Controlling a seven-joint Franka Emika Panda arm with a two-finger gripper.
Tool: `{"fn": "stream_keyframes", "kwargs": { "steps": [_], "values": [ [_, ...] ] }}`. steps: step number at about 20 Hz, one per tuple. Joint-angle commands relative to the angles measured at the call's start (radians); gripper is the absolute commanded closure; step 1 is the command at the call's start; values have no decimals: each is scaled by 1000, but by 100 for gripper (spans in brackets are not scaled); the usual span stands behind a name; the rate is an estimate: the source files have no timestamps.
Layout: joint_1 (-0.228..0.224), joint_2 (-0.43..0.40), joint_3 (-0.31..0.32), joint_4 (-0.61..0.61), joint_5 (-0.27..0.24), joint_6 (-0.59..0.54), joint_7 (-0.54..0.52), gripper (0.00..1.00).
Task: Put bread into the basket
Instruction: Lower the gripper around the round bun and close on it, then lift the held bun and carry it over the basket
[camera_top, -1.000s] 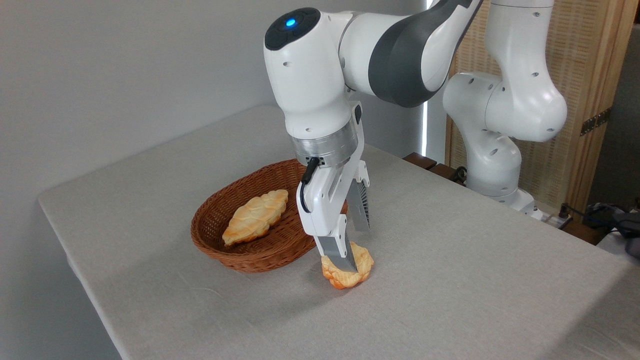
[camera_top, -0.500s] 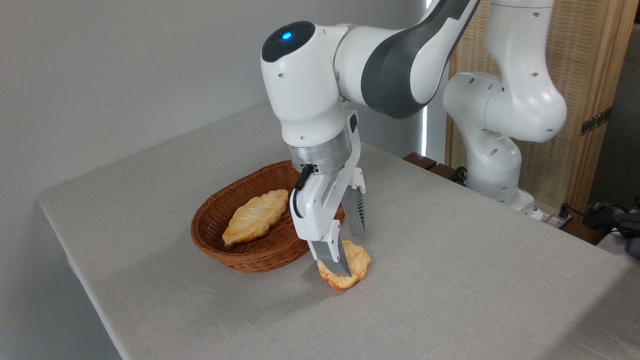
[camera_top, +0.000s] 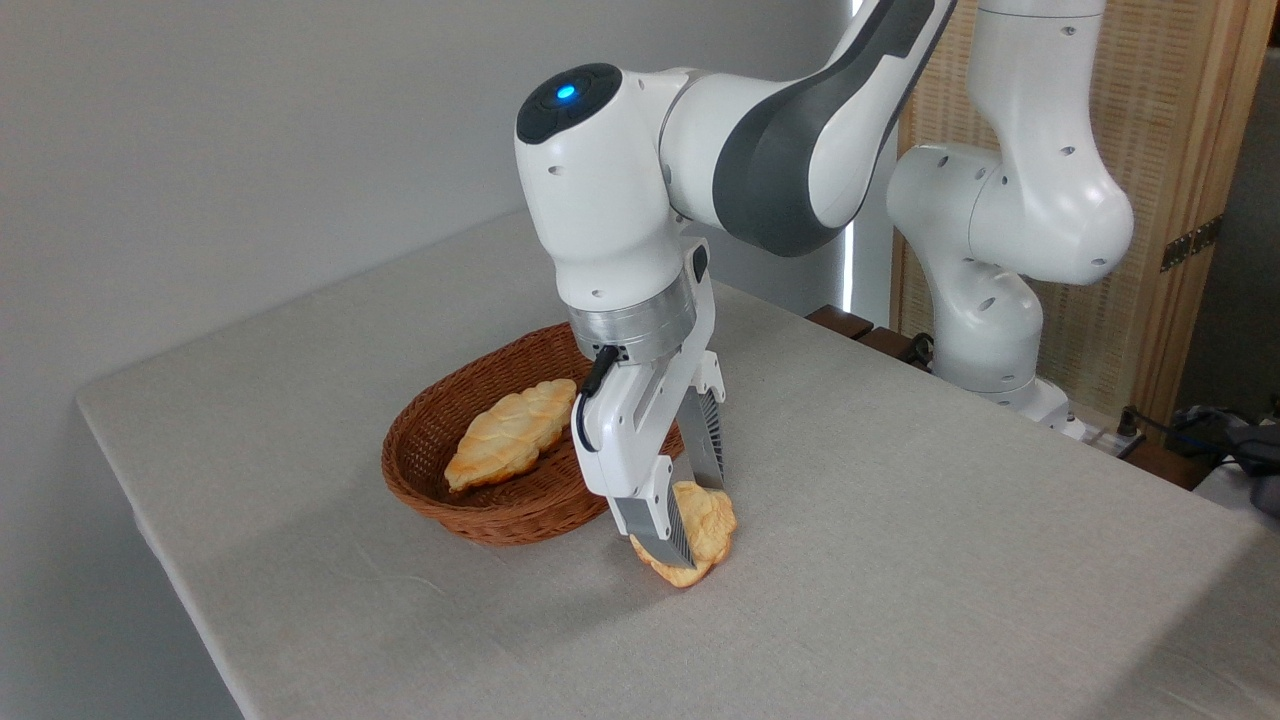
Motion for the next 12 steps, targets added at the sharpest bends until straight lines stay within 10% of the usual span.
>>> {"fn": "stream_keyframes", "kwargs": {
  "steps": [1,12],
  "values": [
    [-6,1,0,-11,34,18,15,53],
    [-6,-2,0,-10,34,13,15,65]
  ]
}}
